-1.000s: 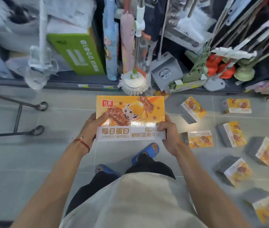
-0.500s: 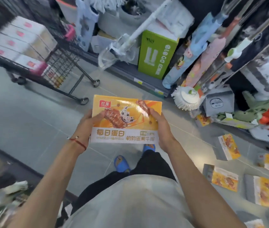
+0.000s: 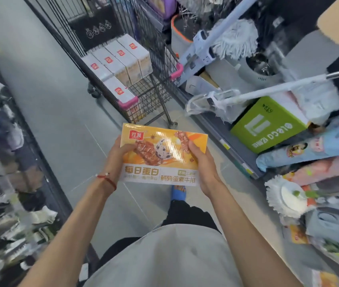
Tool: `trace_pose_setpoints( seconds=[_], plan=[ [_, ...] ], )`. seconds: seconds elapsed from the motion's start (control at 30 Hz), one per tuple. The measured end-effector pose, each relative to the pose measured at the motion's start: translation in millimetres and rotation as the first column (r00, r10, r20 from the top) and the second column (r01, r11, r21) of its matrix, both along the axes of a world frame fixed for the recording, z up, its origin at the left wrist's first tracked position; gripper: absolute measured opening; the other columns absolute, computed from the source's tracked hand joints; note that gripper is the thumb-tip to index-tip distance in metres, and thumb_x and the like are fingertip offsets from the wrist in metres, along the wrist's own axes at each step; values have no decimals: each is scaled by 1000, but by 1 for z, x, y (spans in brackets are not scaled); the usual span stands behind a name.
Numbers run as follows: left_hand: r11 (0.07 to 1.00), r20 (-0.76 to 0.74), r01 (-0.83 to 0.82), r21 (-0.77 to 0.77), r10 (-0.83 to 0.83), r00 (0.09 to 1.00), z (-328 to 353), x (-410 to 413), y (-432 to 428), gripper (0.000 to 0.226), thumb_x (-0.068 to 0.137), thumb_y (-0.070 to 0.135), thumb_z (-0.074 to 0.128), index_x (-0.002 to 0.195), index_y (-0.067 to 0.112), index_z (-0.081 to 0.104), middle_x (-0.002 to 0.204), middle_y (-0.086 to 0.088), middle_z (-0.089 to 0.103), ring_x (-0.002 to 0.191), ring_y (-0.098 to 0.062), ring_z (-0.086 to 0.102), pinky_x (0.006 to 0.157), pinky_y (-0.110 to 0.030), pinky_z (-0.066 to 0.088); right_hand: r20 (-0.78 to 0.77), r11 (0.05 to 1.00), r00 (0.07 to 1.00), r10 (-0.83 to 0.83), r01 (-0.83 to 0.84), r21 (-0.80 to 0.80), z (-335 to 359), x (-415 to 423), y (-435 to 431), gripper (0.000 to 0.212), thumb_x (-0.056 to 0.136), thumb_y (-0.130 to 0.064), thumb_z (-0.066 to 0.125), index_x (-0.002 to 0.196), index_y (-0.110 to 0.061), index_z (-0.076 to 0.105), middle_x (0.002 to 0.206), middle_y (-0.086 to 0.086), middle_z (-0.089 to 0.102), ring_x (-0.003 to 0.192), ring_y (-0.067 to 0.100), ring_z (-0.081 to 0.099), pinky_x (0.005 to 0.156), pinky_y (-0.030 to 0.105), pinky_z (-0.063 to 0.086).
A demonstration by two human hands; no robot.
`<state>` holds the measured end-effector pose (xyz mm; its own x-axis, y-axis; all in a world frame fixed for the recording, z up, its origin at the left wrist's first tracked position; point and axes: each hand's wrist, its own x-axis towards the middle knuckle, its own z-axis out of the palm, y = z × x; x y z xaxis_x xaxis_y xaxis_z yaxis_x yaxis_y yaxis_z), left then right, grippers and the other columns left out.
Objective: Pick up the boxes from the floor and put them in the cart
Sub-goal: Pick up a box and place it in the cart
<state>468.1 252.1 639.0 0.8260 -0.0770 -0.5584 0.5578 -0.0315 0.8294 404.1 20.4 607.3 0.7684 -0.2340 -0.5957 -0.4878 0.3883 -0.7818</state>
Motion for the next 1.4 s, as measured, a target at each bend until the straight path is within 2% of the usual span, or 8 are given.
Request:
trace_pose_setpoints(
  seconds=[0.37, 0.57, 0.77, 0.93, 1.03, 1.17, 1.27, 1.4],
  plan=[
    [991, 18, -135, 12, 134, 991, 11, 145, -16, 48, 93, 48, 61, 133, 22, 55, 98, 2, 78, 78, -20, 77, 55, -25, 58, 17, 995, 998, 64, -65, 72, 11, 179, -17, 56, 87, -46, 77, 134, -25, 53, 115, 11, 77, 101, 33, 77, 88, 53, 62],
    [993, 5, -116, -32, 116, 993, 10, 234, -1, 67, 83, 68, 58, 132, 23, 59, 109, -2, 77, 95, -26, 75, 73, -36, 61, 35, 996, 999, -36, 33, 83, 8, 274, 4, 67, 81, -46, 81, 136, -19, 53, 111, 11, 79, 97, 30, 78, 72, 42, 64],
    [999, -30, -42, -22, 42, 999, 4, 340, 34, 69, 85, 74, 53, 126, 19, 66, 110, -4, 76, 99, -27, 74, 95, -43, 56, 21, 980, 985, -173, 170, 103, 4, 347, 45, 67, 87, -52, 75, 139, -19, 48, 118, 13, 76, 103, 34, 76, 78, 50, 64],
    [999, -36, 49, 17, -49, 998, 6, 420, 49, 71, 79, 81, 53, 114, 22, 70, 101, -2, 78, 91, -24, 76, 95, -45, 55, 31, 967, 973, -230, 225, 118, 8, 389, 77, 65, 95, -55, 64, 148, -21, 50, 132, 16, 70, 117, 38, 70, 95, 57, 59],
    [993, -37, 102, 61, -99, 994, 4, 460, 47, 64, 80, 78, 55, 110, 24, 70, 97, 0, 79, 88, -23, 77, 93, -45, 56, 10, 963, 970, -244, 241, 122, 9, 410, 83, 59, 98, -51, 62, 146, -20, 53, 132, 16, 70, 118, 38, 70, 94, 54, 60],
    [981, -78, 146, 128, -137, 987, -7, 503, 33, 71, 86, 66, 60, 137, 18, 55, 92, 1, 79, 83, -19, 77, 81, -35, 56, -25, 939, 946, -323, 324, 120, -2, 438, 74, 47, 90, -33, 73, 129, -50, 54, 133, 3, 71, 121, 31, 69, 101, 51, 56],
    [969, -98, 136, 206, -118, 988, -19, 529, 20, 71, 88, 60, 61, 144, 17, 49, 85, 4, 78, 76, -14, 76, 75, -28, 55, -27, 948, 952, -305, 306, 89, -13, 459, 62, 72, 81, -32, 78, 144, -40, 46, 138, 0, 68, 126, 28, 66, 110, 56, 48],
    [958, -133, 136, 254, -104, 986, -42, 556, 4, 51, 87, 51, 69, 133, 31, 57, 76, 15, 76, 66, -1, 73, 73, -23, 54, -33, 951, 951, -307, 308, 34, -32, 478, 45, 69, 85, -23, 78, 143, -33, 42, 136, 1, 67, 125, 25, 66, 107, 52, 52]
  ],
)
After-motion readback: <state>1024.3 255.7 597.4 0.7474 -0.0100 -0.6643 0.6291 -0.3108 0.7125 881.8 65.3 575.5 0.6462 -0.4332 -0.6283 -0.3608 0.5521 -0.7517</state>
